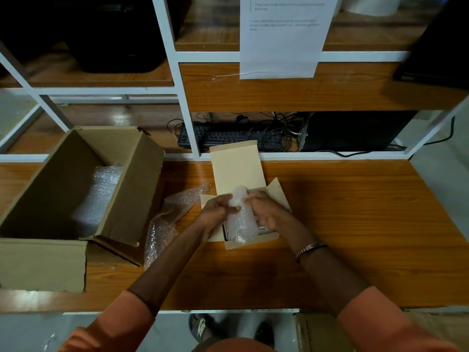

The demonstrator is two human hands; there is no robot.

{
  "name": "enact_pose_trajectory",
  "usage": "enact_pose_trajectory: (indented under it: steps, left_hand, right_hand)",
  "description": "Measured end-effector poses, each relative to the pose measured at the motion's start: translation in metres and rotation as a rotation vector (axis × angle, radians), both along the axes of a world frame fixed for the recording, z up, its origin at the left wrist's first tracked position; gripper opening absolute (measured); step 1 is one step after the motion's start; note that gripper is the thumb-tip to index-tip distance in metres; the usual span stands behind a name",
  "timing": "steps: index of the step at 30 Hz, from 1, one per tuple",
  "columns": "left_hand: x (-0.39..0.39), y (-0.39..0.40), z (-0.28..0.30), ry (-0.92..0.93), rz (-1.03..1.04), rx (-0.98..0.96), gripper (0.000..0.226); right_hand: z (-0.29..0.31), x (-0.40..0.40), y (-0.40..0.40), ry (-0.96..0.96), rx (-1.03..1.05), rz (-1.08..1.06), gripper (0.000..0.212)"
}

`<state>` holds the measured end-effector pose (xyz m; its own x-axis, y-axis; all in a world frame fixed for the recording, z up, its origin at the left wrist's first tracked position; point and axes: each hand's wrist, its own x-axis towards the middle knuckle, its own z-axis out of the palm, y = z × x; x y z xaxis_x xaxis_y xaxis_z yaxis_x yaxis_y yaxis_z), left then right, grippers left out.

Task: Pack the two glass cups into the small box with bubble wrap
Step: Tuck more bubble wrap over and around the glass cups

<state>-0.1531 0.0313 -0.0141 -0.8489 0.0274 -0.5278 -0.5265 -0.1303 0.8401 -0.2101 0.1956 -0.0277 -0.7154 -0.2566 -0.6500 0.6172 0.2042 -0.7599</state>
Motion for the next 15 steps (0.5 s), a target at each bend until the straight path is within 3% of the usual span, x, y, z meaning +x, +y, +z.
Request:
enact_pose_trajectory:
  steps: [2,5,7,10,12,15]
  left_hand:
    - [-0.002,-0.003,-0.008,-0.015,-0.056,-0.041,0.049]
    - [-0.004,-0.010,-0.022,-0.056,-0.148,-0.125,0.095]
    - [-0.005,-0.009,-0.019,-0.041,-0.249,-0.246,0.109]
    - [-0.004,-0.001,-0.013,-0.003,-0.403,-0.487,0.095]
    - [-0.008,0.002,-0.018,0.059,-0.535,-0.768,0.093]
    - [-0.009,0.009,-0.015,0.188,-0.704,-1.151,0.068]
  right_hand:
    - [-0.002,0.002,-0.003,0.001,0.044,0.055,0.035]
    - [-0.004,0.002,-0.004,0.010,0.042,0.128,0.052]
    - [-0.006,0.002,-0.005,0.072,0.089,0.181,0.059]
    - [-0.012,0.003,-0.008,0.203,0.304,0.289,0.078]
    - [-0.016,0.006,-0.011,0.268,0.432,0.355,0.088]
    - [-0.025,0.008,-0.016,0.388,0.566,0.449,0.074]
